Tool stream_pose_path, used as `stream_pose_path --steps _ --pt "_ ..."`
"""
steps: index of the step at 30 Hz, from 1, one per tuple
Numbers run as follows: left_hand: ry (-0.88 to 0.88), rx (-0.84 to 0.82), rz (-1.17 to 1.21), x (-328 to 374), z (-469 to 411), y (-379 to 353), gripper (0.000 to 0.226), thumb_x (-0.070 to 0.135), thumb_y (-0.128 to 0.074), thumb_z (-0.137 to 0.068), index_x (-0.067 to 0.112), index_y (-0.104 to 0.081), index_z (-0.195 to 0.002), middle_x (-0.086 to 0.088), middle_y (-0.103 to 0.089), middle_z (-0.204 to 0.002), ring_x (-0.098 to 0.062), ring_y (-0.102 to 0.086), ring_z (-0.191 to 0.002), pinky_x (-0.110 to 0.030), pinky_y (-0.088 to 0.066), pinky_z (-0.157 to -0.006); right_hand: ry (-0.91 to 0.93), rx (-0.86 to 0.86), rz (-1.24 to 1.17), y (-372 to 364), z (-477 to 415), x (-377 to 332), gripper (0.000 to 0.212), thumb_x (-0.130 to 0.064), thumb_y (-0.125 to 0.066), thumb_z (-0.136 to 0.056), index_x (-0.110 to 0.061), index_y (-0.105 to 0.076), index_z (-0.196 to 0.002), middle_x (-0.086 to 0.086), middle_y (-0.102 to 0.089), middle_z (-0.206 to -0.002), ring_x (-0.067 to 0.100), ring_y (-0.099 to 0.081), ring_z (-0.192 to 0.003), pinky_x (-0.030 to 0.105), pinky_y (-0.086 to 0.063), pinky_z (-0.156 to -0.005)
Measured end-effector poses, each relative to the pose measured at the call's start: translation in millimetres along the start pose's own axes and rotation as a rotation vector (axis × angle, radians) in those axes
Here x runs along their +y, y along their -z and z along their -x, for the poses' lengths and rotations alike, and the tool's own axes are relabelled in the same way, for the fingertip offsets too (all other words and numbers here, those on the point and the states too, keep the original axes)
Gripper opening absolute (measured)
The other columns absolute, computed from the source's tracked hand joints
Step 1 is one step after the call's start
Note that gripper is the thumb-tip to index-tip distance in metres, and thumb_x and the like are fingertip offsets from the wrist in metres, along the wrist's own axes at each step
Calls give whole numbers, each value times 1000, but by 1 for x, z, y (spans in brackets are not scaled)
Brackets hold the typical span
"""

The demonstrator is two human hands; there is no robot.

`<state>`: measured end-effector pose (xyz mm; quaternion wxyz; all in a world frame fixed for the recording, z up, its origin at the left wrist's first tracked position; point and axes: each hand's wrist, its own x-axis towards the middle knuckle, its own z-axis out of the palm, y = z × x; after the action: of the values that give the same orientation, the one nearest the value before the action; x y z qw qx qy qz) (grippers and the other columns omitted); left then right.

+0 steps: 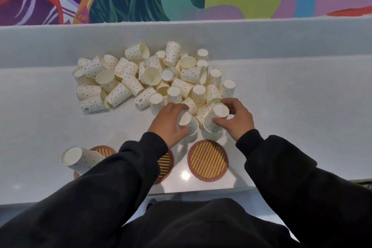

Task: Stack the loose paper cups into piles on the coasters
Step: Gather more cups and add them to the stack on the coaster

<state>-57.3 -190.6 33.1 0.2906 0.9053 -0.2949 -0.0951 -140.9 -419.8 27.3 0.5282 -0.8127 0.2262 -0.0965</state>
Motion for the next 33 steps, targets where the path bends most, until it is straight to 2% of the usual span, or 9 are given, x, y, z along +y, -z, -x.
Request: stream_pose_path --steps 4,8,13,16,18,21,24,27,33 --pt "32 -73 -56 -5 -3 -20 62 29 -71 -85 28 -50 -143 -3 -50 -142 -25 -44 -131 -37 -39 -108 -13 -7 -15 -3 0 4 56 -17 -88 -77 -27 -58 -124 -8 -64 -122 14 -60 -109 19 -50 -86" --pt "100 -98 -22 -10 -2 -35 64 26 -73 -86 30 -47 -145 -3 -47 -149 -26 -43 -135 -38 -38 -111 -32 -18 -31 -4 -2 8 55 -21 -88 -79 -28 -57 -124 -12 -62 -120 11 -61 -108 16 -49 -82" --pt "211 -101 126 -16 1 -48 77 21 -78 -83 42 -36 -144 2 -50 -150 -23 -51 -131 -34 -43 -105 -16 10 -69 -4 -3 8 54 -28 -89 -77 -30 -59 -122 -18 -64 -117 5 -63 -105 30 -59 -90" --pt "314 -77 250 -14 4 -54 80 27 -81 -83 39 -31 -145 5 -53 -149 -23 -54 -133 -38 -46 -108 31 14 -141 -7 -2 2 53 -28 -89 -78 -29 -60 -123 -14 -67 -121 8 -65 -109 35 -60 -93" --pt "348 -71 292 -13 5 -56 77 35 -80 -85 35 -35 -147 5 -52 -152 -23 -52 -136 -38 -44 -109 73 18 -180 -9 -1 -3 55 -29 -89 -78 -28 -61 -124 -13 -68 -121 10 -66 -111 37 -61 -91" --pt "340 -90 282 -16 5 -55 75 38 -82 -83 29 -40 -146 3 -53 -150 -24 -53 -135 -39 -44 -109 119 -19 -182 -17 2 -13 56 -28 -91 -76 -30 -61 -123 -16 -69 -118 7 -66 -110 33 -62 -87" --pt "377 -96 302 -22 4 -51 79 37 -85 -80 30 -37 -143 2 -57 -144 -23 -56 -129 -36 -45 -105 156 -111 -91 -32 5 -20 55 -27 -91 -75 -37 -60 -118 -20 -67 -116 3 -63 -107 26 -58 -85" --pt "426 -86 339 -23 4 -47 78 37 -84 -81 29 -35 -142 1 -59 -138 -24 -58 -124 -41 -49 -106 175 -189 -13 -49 7 -24 58 -29 -90 -76 -39 -58 -123 -20 -65 -120 4 -61 -111 22 -57 -86" --pt "446 -32 388 -32 13 -43 65 32 -84 -83 34 -43 -134 4 -60 -134 -20 -61 -114 -38 -55 -99 291 -271 74 -61 8 -26 60 -28 -89 -75 -36 -61 -128 -20 -62 -129 3 -57 -116 27 -54 -92"
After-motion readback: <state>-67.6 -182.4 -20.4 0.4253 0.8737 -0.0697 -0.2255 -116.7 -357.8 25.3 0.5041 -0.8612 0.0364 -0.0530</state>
